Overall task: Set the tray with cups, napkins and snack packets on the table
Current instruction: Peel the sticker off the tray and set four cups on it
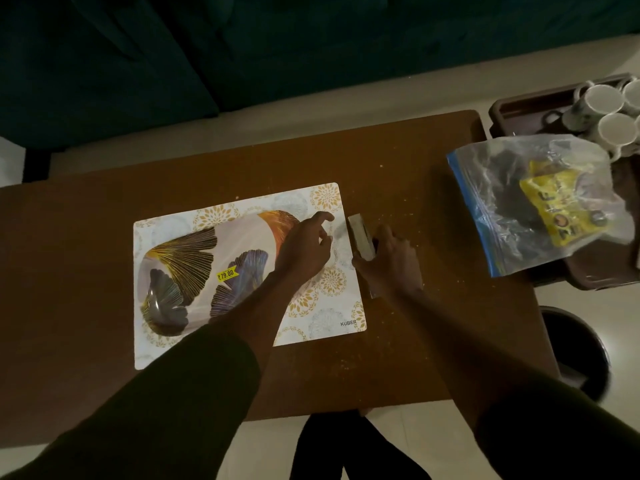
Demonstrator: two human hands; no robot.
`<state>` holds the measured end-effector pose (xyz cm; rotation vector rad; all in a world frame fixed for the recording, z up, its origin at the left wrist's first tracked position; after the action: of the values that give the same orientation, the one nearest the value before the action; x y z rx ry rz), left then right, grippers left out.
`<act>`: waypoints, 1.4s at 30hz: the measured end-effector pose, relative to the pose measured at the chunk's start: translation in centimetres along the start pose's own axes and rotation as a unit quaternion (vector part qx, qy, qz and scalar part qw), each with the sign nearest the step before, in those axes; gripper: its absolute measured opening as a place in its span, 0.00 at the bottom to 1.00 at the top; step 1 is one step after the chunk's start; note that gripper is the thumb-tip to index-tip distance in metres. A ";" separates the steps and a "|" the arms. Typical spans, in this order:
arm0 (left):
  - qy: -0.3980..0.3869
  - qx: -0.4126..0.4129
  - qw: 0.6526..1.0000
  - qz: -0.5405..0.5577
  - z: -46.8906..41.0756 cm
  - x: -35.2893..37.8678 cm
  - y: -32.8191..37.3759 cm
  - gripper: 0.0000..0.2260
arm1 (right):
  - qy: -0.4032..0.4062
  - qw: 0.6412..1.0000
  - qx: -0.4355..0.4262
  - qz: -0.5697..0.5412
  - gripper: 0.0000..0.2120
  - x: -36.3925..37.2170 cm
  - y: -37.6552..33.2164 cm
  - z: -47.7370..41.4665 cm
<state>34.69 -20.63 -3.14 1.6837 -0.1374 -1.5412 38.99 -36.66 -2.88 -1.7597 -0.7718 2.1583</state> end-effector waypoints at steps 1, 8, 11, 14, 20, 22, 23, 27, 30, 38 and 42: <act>0.004 -0.001 1.000 -0.002 -0.2 0.0 -0.1 0.16 | -0.001 1.000 0.004 -0.001 0.24 0.2 -0.2 -0.1; 0.002 -0.011 1.000 0.001 -1.9 -0.4 0.0 0.16 | -0.025 0.999 0.033 0.024 0.26 0.1 -0.3 0.2; 0.007 -0.025 1.000 -0.003 -3.3 -0.8 0.6 0.15 | 0.010 0.999 0.037 0.028 0.33 -1.5 -0.7 -0.6; 0.018 -0.025 1.000 -0.002 -4.4 -0.8 2.0 0.14 | 0.046 0.998 0.031 -0.009 0.30 -4.3 -0.7 -2.3; 0.007 0.005 1.000 0.004 -5.7 0.7 6.2 0.13 | 0.086 0.996 0.018 0.025 0.12 -9.9 1.4 -6.6; -0.005 0.016 1.000 0.004 -6.2 1.9 8.0 0.14 | 0.098 0.995 0.000 0.034 0.10 -11.7 2.5 -7.9; -0.010 0.021 1.000 0.005 -6.4 2.4 9.1 0.15 | 0.102 0.994 -0.007 0.033 0.09 -12.8 3.4 -8.5; -0.014 0.032 0.999 0.014 -7.3 5.0 13.9 0.17 | 0.121 0.992 -0.021 0.028 0.04 -17.2 7.5 -10.7; -0.016 0.027 0.999 0.013 -8.1 7.9 18.4 0.17 | 0.163 0.986 0.000 0.025 0.03 -21.1 11.9 -12.3; -0.015 0.106 0.993 0.051 -10.7 17.0 32.5 0.14 | 0.243 0.963 0.111 0.025 0.06 -30.3 26.4 -17.7; -0.015 0.118 0.991 0.060 -12.0 21.7 37.4 0.18 | 0.245 0.961 0.130 -0.001 0.09 -31.9 31.4 -19.7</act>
<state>66.60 -51.78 2.15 1.7992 -0.4444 -1.5075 69.79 -74.08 3.85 -2.0153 -0.3465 1.6158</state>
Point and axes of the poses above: each hand's wrist, its own z-axis away from the middle knuckle, its own x-axis out of the palm, y = z × x, the point moved 8 cm from there along -z, towards the middle knuckle, and after that the axes turned 12 degrees about y, right-handed, at the moved point
